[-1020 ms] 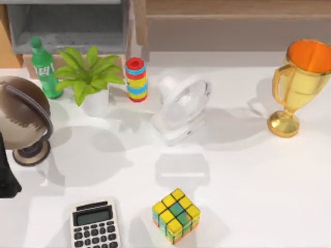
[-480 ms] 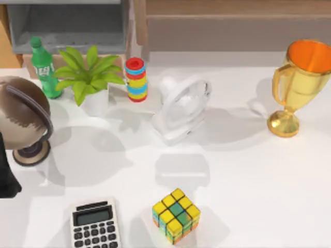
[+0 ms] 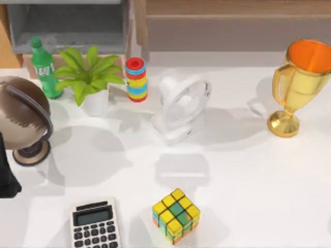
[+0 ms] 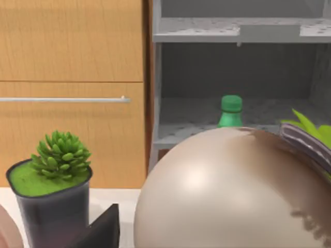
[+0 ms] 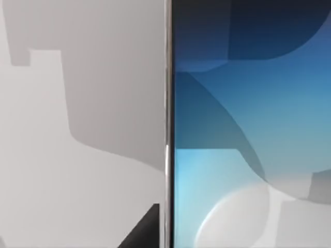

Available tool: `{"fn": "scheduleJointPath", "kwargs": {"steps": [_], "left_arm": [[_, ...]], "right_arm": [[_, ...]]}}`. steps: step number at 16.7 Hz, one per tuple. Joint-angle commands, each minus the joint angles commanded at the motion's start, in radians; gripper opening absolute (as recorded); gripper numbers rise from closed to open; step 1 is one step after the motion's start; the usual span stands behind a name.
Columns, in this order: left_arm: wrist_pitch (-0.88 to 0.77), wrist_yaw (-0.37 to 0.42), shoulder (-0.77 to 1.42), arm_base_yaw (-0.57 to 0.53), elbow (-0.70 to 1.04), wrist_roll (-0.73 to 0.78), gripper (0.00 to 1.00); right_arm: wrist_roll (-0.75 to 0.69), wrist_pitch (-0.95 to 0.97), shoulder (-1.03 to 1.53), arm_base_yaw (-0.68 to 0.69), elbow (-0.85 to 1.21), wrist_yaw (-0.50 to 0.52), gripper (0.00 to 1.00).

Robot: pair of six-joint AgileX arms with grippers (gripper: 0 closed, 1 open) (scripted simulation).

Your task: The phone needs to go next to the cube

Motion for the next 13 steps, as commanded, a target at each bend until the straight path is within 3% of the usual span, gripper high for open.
{"fn": "scheduleJointPath", "kwargs": {"steps": [6,13], "left_arm": [[0.000,0.000,0.000,0.000,0.000,0.000,1.00],[0.000,0.000,0.000,0.000,0.000,0.000,1.00]], "right_arm": [[0.054,-0.009,-0.038,0.049,0.053,-0.001,0.00],[0.331,-0.066,-0.049,0.301,0.158,-0.002,0.00]]}}
